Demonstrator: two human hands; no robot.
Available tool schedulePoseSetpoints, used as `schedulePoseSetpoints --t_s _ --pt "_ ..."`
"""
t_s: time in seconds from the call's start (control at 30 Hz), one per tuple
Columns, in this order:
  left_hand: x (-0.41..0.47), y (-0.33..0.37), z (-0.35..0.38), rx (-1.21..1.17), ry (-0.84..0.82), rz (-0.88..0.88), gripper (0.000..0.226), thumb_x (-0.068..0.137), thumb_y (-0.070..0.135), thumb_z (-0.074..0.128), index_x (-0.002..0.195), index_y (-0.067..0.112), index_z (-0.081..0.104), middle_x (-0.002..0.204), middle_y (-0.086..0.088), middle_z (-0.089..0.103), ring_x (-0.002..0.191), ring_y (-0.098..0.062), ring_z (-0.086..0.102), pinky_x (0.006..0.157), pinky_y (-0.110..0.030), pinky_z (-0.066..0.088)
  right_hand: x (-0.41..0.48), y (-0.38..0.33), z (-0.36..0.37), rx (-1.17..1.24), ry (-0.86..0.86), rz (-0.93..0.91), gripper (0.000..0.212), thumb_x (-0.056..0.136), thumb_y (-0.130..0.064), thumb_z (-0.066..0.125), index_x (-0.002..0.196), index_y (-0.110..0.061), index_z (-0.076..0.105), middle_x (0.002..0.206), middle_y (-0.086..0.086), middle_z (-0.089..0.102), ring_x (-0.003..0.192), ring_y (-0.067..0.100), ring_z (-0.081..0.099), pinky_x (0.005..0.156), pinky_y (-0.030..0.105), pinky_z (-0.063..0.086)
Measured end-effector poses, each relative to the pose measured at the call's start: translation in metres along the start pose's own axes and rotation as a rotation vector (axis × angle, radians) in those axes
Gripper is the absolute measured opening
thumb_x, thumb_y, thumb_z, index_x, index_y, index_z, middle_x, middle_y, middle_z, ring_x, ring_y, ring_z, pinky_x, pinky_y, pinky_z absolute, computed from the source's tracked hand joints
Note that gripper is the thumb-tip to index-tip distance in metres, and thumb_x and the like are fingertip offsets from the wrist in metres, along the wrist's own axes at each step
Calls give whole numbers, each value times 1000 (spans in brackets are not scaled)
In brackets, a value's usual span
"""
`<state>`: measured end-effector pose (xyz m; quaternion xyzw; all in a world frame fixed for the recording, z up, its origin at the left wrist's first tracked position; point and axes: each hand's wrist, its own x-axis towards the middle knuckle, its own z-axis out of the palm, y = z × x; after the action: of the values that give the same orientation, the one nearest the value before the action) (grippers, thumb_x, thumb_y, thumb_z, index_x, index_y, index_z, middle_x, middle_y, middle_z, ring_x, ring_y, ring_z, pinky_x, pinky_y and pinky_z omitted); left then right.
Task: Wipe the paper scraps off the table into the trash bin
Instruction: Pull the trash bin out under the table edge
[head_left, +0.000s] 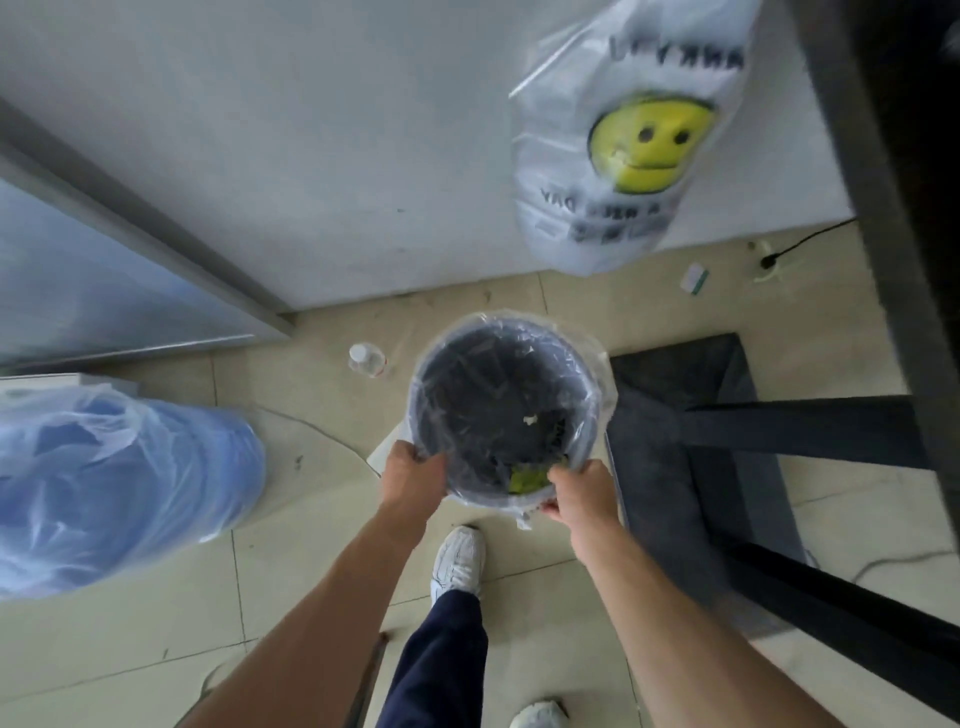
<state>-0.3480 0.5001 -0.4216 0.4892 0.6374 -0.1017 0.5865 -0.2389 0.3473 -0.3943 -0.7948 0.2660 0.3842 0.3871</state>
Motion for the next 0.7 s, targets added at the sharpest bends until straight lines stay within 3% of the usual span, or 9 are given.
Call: schedulePoseSetpoints --t_s 0.13,0.3,0.43,0.53,0.7 --pt "-83 4 -18 -33 -51 15 14 87 11 66 93 14 54 99 -13 65 89 -30 69 80 -48 63 -71 4 -51 6 0 -34 14 88 -4 57 101 -5 54 98 14 59 82 28 65 55 32 56" --pt "-167 -4 -31 -62 -49 27 7 86 8 62 92 5 60 96 -17 69 87 -34 72 79 -45 64 -145 11 -109 -155 26 -149 19 85 -18 54 103 -12 53 97 12 63 86 34 67 80 53 57" --pt "-230 -20 -40 -92 -32 4 7 91 13 63 87 6 63 86 -13 73 67 -25 75 63 -34 63 -204 22 -153 -233 13 -245 26 85 -23 53 110 -15 52 102 10 64 89 32 67 82 51 56" --pt "-275 -35 -47 -108 -25 -8 7 91 5 61 85 4 60 83 -14 71 53 -22 73 49 -28 59 -245 35 -183 -326 22 -346 24 90 -25 51 112 -17 49 103 7 64 89 30 66 83 48 55" --pt "-342 -69 -52 -149 -27 41 9 93 0 53 88 6 56 88 -16 72 59 -25 75 47 -27 58 -291 64 -222 -442 -6 -450 26 93 -23 53 115 -12 43 109 11 61 95 32 62 79 44 51"
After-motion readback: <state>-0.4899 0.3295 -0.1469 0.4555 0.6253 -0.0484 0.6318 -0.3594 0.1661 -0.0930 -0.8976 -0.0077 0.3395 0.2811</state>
